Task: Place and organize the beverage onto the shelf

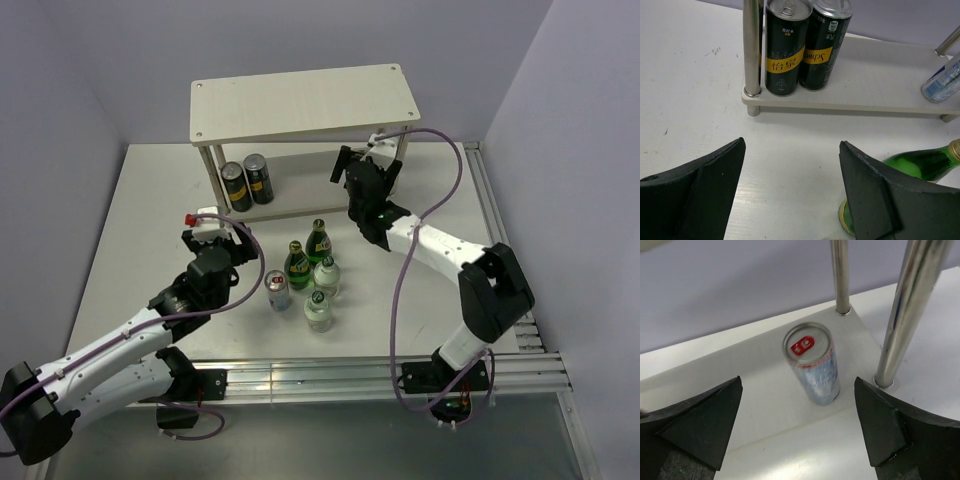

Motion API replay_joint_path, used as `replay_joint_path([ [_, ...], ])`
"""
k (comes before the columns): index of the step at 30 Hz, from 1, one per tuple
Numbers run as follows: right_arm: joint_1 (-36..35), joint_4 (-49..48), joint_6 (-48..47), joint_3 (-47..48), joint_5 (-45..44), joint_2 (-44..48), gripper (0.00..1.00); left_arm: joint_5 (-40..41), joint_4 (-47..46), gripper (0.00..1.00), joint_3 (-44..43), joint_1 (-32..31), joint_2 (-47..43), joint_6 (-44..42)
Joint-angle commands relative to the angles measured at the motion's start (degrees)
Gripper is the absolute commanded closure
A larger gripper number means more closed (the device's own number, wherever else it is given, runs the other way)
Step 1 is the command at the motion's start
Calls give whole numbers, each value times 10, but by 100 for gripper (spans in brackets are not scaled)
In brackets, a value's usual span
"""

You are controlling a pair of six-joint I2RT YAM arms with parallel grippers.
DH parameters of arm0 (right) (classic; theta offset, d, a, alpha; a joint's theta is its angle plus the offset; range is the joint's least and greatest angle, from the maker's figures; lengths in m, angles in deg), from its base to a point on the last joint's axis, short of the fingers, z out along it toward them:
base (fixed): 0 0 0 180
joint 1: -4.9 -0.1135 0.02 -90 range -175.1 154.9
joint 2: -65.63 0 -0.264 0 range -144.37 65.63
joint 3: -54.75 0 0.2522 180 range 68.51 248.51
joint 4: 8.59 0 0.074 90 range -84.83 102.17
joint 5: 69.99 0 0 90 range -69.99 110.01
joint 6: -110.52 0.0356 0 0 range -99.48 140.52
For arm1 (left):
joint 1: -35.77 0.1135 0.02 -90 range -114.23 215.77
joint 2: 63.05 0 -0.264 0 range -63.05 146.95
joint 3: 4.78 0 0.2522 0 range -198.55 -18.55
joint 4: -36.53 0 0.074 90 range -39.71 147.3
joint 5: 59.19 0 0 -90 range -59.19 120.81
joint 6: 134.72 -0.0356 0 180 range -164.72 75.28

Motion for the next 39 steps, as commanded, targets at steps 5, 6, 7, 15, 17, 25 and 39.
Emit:
replay_joint_path([
  [5, -113, 100, 28, -87, -72, 158, 0, 48, -43, 14, 18, -1, -19, 21],
  [6, -139, 115, 31, -103, -83, 178, 0, 52, -39, 12, 18, -1, -19, 25],
  [7, -167, 123, 43, -139, -111, 218, 0, 60, -33, 11, 17, -1, -19, 29],
  [15, -478, 374, 309, -216, -320, 324, 0, 46, -21, 12, 10, 0, -23, 40],
  [17, -550, 507, 452, -197, -350, 309, 0, 44, -21, 12, 9, 0, -24, 39],
  [25, -613, 799, 743, -75, -395, 122, 0, 49, -12, 14, 10, 0, -33, 43],
  [39, -638, 1004, 941, -16, -421, 89, 2, 53, -8, 15, 9, 0, -29, 43],
])
